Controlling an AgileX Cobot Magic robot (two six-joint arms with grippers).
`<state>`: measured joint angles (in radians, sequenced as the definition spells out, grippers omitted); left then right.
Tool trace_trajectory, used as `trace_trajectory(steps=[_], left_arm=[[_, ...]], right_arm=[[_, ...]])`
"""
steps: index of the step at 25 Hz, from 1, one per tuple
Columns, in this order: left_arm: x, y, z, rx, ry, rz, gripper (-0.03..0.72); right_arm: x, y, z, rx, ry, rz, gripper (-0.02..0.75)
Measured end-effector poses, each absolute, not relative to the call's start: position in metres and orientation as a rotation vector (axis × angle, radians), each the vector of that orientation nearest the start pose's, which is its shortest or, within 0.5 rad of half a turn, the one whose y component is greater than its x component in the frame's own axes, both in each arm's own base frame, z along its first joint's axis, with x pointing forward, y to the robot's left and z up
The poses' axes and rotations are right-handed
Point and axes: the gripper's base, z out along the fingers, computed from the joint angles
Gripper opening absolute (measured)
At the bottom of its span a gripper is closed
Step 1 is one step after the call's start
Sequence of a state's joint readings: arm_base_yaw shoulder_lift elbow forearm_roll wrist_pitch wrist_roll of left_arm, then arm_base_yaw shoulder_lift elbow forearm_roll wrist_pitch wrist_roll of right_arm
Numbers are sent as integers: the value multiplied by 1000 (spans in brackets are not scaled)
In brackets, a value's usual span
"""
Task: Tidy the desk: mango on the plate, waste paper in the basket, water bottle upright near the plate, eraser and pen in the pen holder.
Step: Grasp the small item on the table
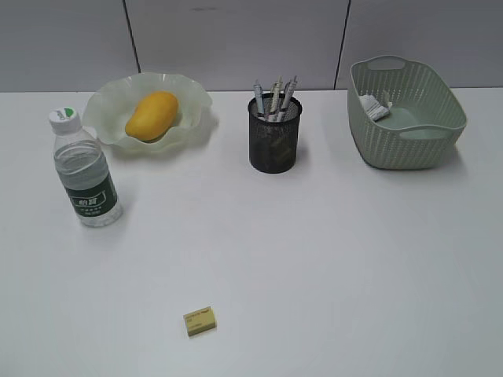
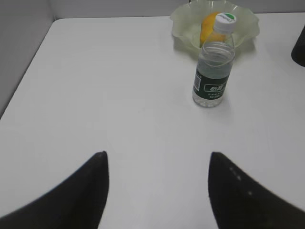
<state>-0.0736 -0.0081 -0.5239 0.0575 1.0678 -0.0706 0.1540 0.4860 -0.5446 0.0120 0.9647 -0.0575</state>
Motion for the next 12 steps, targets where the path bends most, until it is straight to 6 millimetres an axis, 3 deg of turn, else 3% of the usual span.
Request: trace_trajectory(steps=[6, 12], left_arm=[[-9, 5, 283, -1, 2018, -23, 498], [-9, 5, 283, -1, 2018, -23, 498]], right_arm=[[24, 5, 288, -231, 2182, 69, 484], [-10, -1, 283, -223, 2051, 71, 481]])
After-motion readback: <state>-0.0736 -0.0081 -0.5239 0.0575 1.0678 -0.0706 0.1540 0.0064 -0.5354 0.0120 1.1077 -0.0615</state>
